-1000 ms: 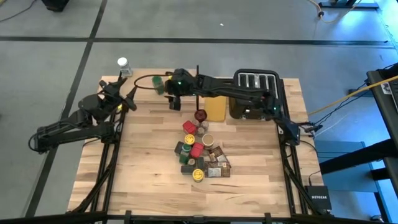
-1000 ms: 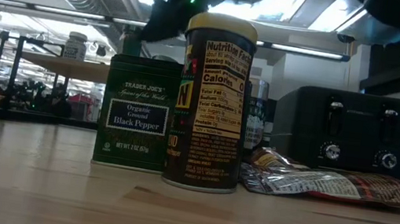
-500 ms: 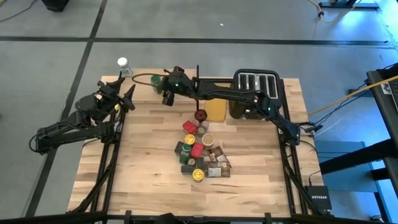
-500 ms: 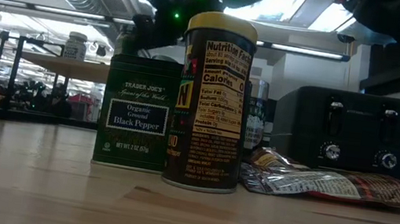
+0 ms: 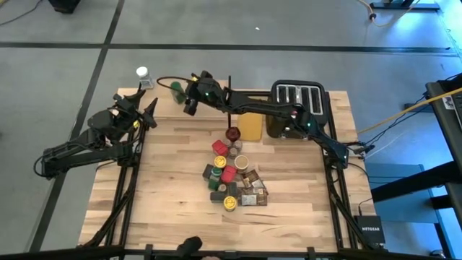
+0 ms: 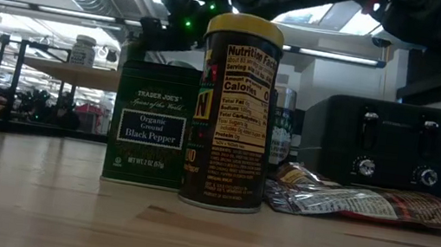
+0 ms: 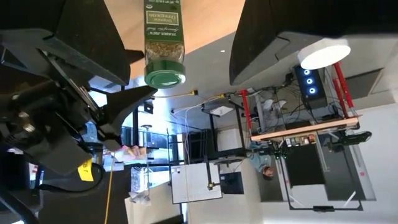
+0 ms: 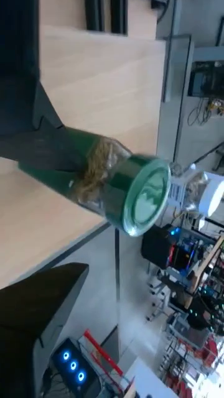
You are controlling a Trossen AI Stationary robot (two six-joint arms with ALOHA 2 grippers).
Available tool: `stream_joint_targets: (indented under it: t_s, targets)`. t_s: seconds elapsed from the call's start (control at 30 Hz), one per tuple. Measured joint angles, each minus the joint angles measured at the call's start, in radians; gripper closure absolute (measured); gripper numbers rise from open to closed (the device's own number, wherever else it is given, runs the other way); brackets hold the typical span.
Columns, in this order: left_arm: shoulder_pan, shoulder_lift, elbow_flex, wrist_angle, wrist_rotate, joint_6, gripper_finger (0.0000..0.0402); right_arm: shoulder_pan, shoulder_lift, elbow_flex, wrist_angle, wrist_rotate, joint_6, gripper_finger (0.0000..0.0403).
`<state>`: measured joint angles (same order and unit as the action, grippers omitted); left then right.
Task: Shelf spices
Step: Put the bottom green seasoning bottle on the shelf
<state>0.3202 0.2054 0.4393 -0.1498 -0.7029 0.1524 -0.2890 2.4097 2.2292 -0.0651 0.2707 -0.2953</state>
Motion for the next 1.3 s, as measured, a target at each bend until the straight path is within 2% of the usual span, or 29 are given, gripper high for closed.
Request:
stream_joint_targets:
  t_s: [0.3, 0.63, 0.87, 1.1, 1.3]
  targets:
    - [0.000, 0.000, 0.000, -0.006, 0.000, -0.007, 0.0133, -0.022, 0.004, 0.000, -0.025, -0.015, 0.004, 0.0144]
    - [0.000, 0.000, 0.000, -0.005, 0.000, -0.022, 0.0133, -0.021, 0.046, 0.002, 0.081, -0.019, 0.003, 0.0144]
    - [0.000, 0.000, 0.000, -0.005, 0.001, -0.022, 0.0133, -0.031, 0.060, 0.001, 0.123, 0.006, 0.003, 0.0144]
    - [0.000, 0.000, -0.001, -0.006, 0.001, -0.042, 0.0133, -0.036, 0.050, 0.007, 0.087, 0.029, 0.003, 0.0144]
    - [0.000, 0.006, -0.001, 0.021, 0.135, -0.037, 0.0133, 0.010, -0.088, 0.026, -0.071, 0.070, -0.143, 0.0144]
